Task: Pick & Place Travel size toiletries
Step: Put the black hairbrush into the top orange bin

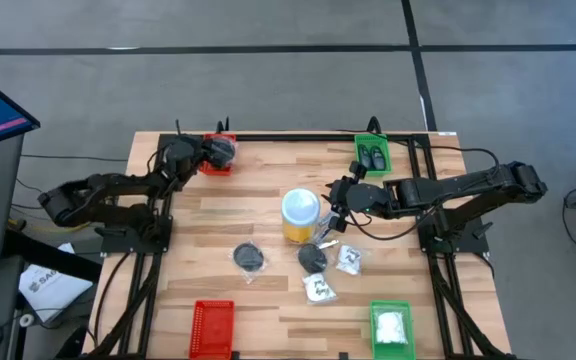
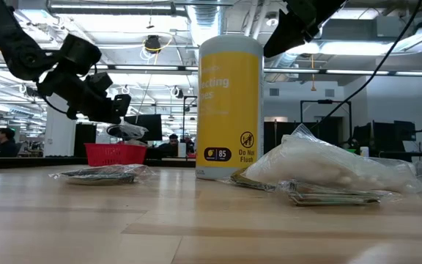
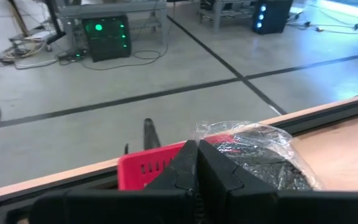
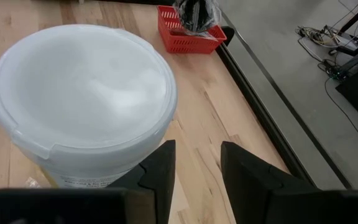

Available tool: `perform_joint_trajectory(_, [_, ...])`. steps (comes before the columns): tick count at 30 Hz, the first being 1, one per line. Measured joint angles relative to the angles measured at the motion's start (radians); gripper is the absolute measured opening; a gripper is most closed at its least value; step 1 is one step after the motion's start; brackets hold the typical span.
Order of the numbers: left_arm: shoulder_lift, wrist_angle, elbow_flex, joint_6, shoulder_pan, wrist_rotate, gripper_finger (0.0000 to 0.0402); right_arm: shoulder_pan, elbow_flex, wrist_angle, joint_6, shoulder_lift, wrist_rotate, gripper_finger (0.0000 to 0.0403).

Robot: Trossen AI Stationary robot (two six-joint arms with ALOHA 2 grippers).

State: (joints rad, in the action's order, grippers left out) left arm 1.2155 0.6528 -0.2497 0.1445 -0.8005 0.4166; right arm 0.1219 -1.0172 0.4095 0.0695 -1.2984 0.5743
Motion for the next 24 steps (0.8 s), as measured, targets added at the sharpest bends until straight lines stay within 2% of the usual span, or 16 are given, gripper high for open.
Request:
perform_joint_trajectory(13, [0.010, 0.030, 0.000, 0.003, -0.014, -0.004, 0.0012, 0.000, 0.000, 0.000, 0.000, 0.000, 0.000, 0.0118])
perform_joint_trajectory(24, [0.010, 0.030, 0.000, 0.003, -0.014, -0.003, 0.0072, 0.000, 0.000, -0.001, 0.001, 0.000, 0.000, 0.0118])
